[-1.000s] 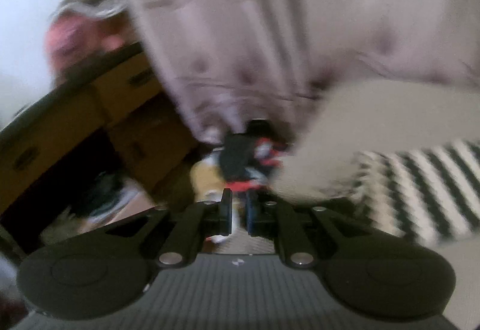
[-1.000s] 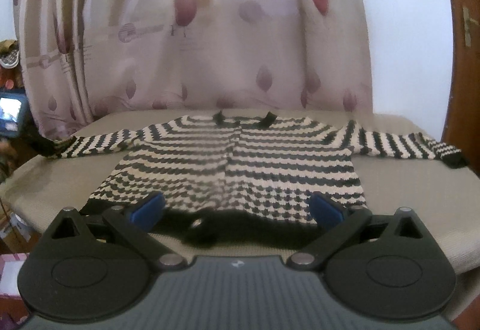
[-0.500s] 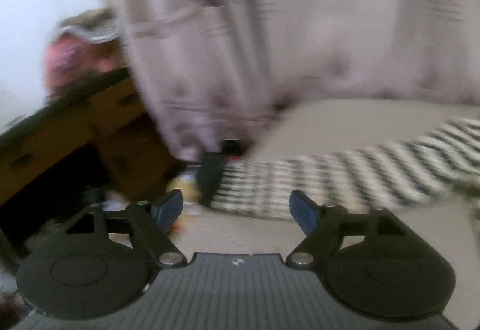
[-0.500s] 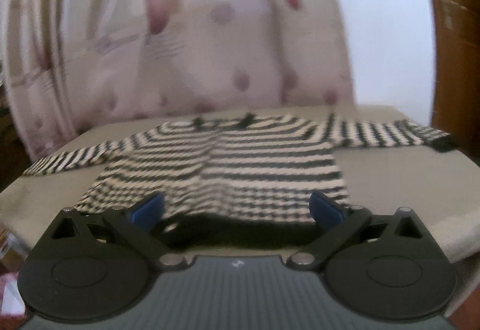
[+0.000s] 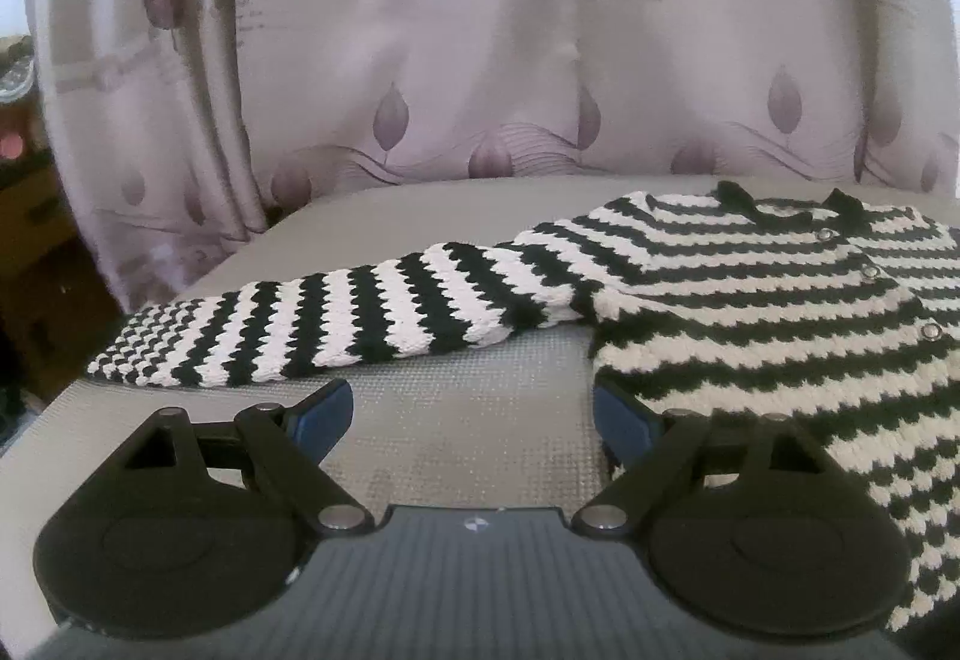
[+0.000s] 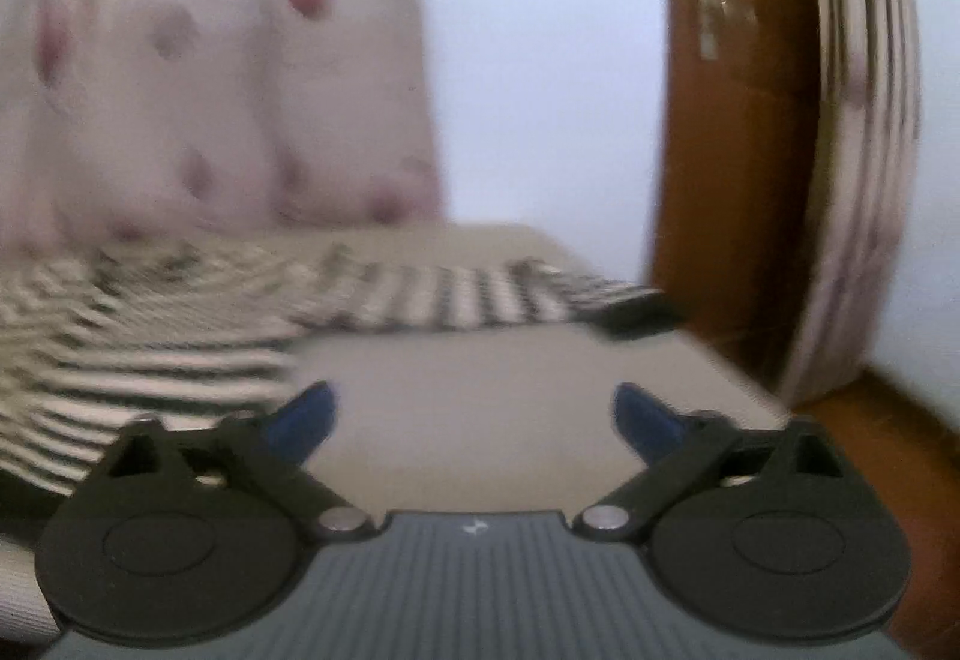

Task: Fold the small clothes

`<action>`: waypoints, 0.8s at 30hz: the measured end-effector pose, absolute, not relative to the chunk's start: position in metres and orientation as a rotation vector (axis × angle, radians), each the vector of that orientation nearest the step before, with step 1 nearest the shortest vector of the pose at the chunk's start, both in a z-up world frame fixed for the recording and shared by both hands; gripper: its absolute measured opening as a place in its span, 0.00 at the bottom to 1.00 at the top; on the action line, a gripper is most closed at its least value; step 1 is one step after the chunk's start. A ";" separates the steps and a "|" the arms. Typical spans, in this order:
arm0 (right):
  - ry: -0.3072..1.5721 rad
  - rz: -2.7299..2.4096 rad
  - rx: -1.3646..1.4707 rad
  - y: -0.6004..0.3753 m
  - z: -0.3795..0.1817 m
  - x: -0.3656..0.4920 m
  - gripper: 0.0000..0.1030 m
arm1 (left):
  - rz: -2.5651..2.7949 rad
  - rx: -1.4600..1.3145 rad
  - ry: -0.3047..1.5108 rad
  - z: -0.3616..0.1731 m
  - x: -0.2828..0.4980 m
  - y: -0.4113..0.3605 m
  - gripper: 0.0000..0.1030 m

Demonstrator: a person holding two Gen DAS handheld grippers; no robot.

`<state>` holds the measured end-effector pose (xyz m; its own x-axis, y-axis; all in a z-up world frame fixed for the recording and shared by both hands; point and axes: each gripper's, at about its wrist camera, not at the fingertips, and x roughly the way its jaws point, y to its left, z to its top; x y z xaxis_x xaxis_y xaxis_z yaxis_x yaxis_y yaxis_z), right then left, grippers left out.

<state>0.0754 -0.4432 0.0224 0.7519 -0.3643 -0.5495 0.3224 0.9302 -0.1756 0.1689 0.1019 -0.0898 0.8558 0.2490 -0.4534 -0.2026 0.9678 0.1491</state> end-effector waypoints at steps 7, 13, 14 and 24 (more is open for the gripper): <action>0.744 -0.446 -0.166 -0.527 -0.021 0.161 0.52 | 0.278 0.127 0.503 -0.092 0.169 0.098 0.90; 0.846 -0.427 -0.207 -0.564 -0.054 0.218 0.28 | 0.325 0.263 0.555 -0.104 0.175 0.080 0.92; 0.841 -0.410 -0.204 -0.570 -0.056 0.226 0.25 | 0.333 0.281 0.553 -0.105 0.175 0.078 0.93; 0.365 -0.780 0.424 -0.703 0.021 0.242 0.15 | 0.354 0.271 0.579 -0.106 0.179 0.082 0.99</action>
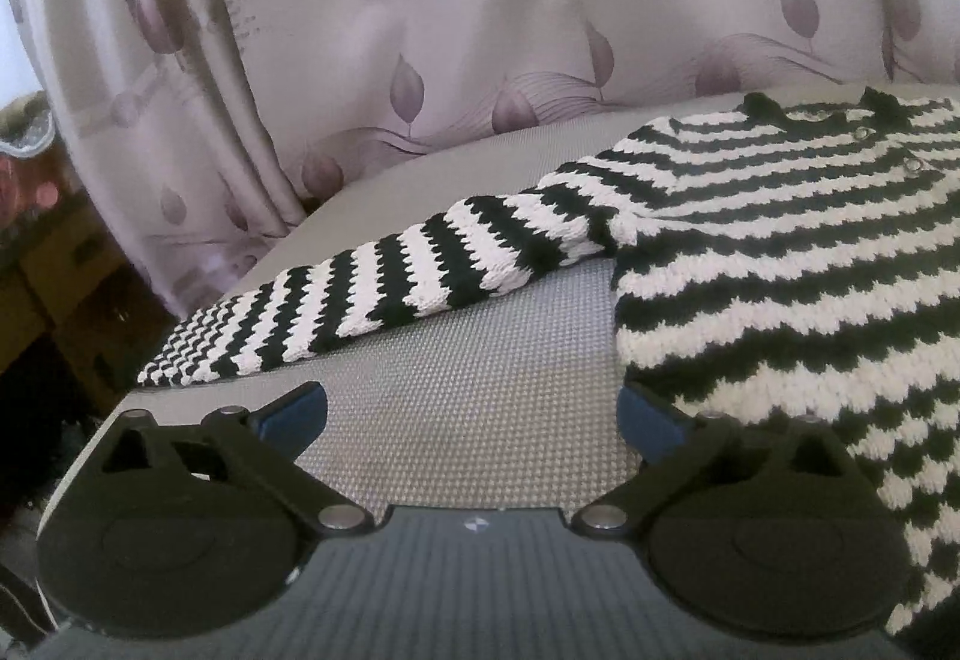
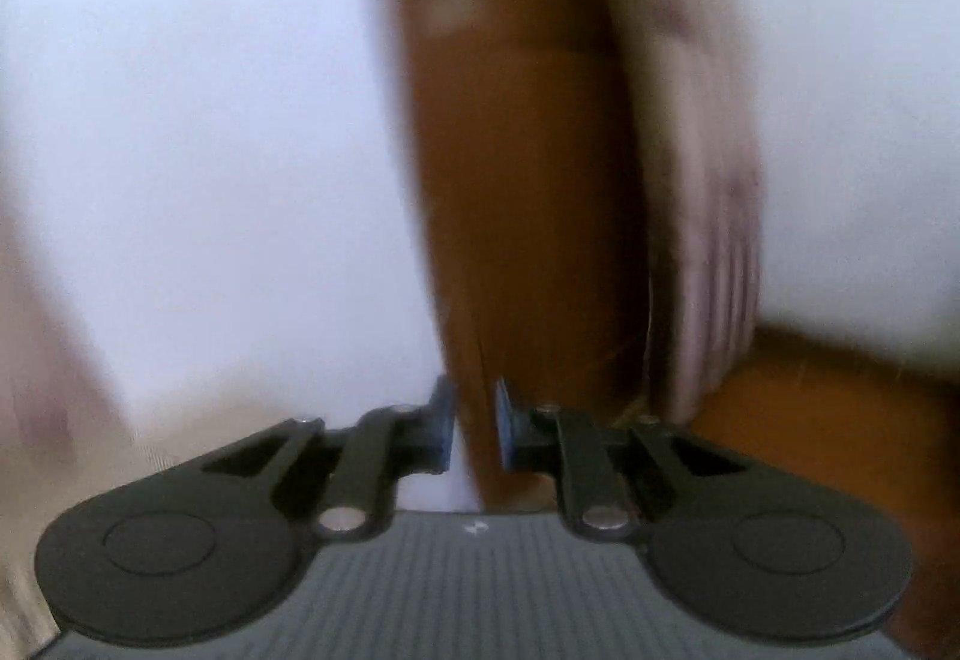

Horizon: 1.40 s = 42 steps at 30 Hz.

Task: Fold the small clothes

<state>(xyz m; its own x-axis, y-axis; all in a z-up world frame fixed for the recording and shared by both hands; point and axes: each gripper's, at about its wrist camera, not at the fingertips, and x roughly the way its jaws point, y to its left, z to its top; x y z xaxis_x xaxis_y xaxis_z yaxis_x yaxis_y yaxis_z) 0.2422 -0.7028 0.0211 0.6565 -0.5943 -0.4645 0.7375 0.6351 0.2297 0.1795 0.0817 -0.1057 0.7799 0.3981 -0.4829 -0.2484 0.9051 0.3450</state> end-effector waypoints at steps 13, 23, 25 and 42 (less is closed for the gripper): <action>0.758 -0.323 -0.330 -0.553 -0.057 0.199 0.16 | 0.349 0.228 0.592 -0.105 0.182 0.086 0.99; 0.759 -0.483 -0.398 -0.596 -0.062 0.278 0.09 | 0.353 0.237 0.592 -0.105 0.182 0.086 1.00; 0.668 -0.583 -0.292 -0.624 -0.037 0.293 0.08 | 0.351 0.225 0.597 -0.105 0.182 0.087 1.00; 0.729 0.117 0.254 -0.440 -0.033 0.093 0.66 | -0.053 -0.086 0.666 -0.081 0.132 0.128 0.90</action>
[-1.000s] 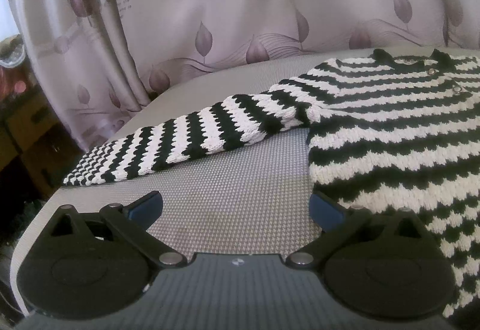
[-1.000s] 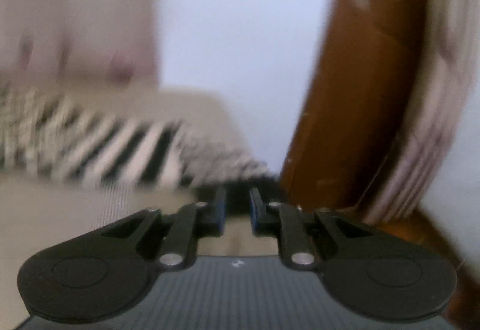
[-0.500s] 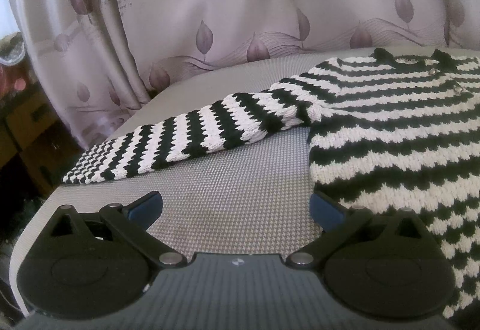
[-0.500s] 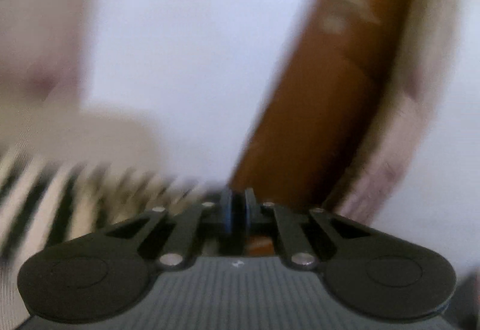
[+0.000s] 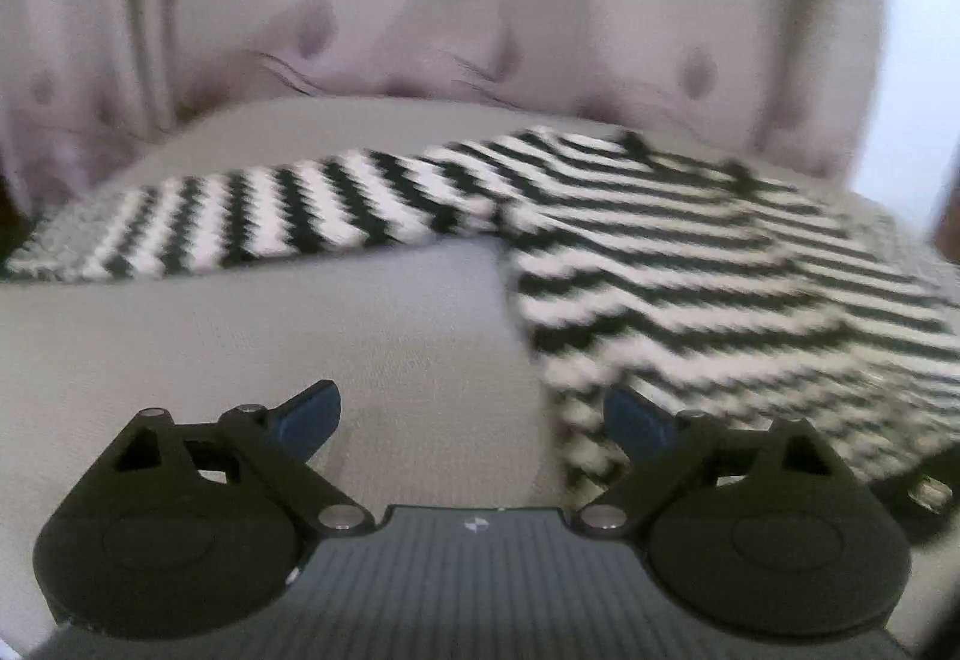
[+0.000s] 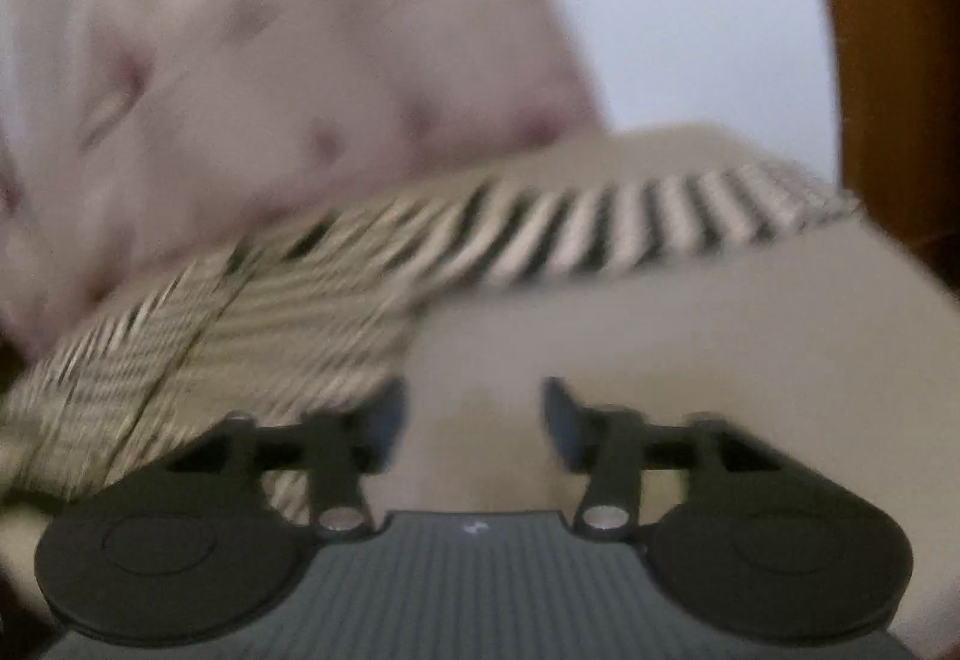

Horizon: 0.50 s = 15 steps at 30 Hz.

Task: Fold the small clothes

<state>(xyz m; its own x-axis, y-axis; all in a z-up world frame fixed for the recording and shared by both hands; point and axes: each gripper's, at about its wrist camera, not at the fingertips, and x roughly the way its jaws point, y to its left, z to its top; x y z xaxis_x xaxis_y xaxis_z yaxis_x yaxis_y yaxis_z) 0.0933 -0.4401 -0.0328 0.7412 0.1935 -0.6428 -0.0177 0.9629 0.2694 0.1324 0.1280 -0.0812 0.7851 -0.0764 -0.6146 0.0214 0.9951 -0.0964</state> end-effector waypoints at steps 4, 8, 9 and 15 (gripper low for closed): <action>0.754 0.179 0.282 -0.408 -0.035 0.083 0.68 | -0.184 -0.053 0.725 -0.085 0.112 0.110 0.99; 0.798 0.196 0.346 -0.384 -0.052 0.084 0.69 | -0.236 -0.003 0.708 -0.098 0.102 0.086 0.90; 0.777 0.194 0.353 -0.376 -0.049 0.081 0.69 | -0.236 0.011 0.693 -0.098 0.100 0.080 0.74; 0.799 0.209 0.404 -0.364 -0.053 0.077 0.17 | -0.271 -0.066 0.682 -0.094 0.103 0.072 0.19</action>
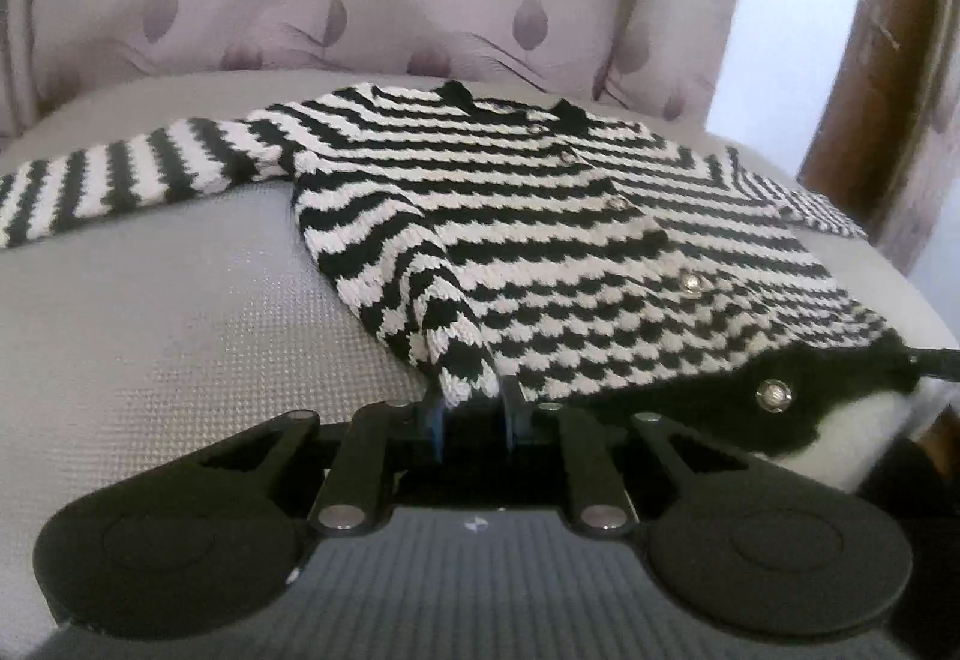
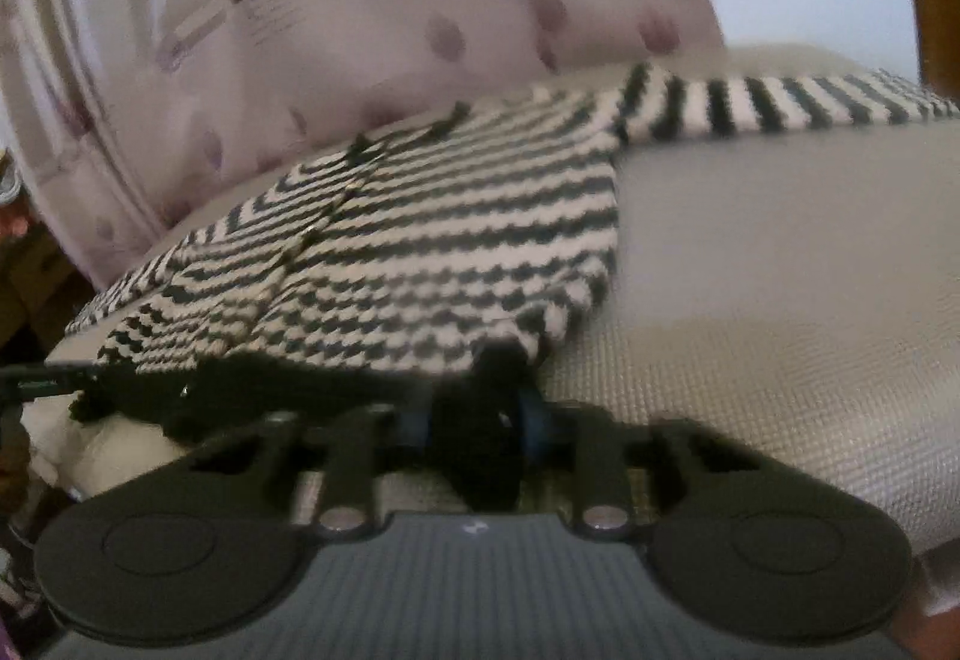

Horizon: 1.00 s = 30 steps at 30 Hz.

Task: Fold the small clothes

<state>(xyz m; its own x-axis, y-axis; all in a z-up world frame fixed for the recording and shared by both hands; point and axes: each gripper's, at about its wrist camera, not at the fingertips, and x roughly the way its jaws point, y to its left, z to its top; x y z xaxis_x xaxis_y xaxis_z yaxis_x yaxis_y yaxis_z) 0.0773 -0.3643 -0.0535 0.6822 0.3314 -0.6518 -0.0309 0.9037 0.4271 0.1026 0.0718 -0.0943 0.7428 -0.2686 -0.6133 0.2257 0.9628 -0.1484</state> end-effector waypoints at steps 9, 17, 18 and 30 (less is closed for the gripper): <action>0.720 0.179 0.566 -0.384 -0.023 0.041 0.09 | -0.268 -0.184 0.656 -0.068 0.077 0.088 0.16; 0.824 0.152 0.655 -0.394 -0.048 0.020 0.10 | -0.202 -0.101 0.662 -0.085 0.073 0.097 0.44; 0.818 0.138 0.678 -0.398 -0.050 0.019 0.12 | -0.165 -0.076 0.637 -0.081 0.070 0.098 0.70; 0.525 -0.061 0.875 -0.545 -0.009 0.047 0.64 | -0.120 0.007 0.406 -0.017 0.115 0.040 1.00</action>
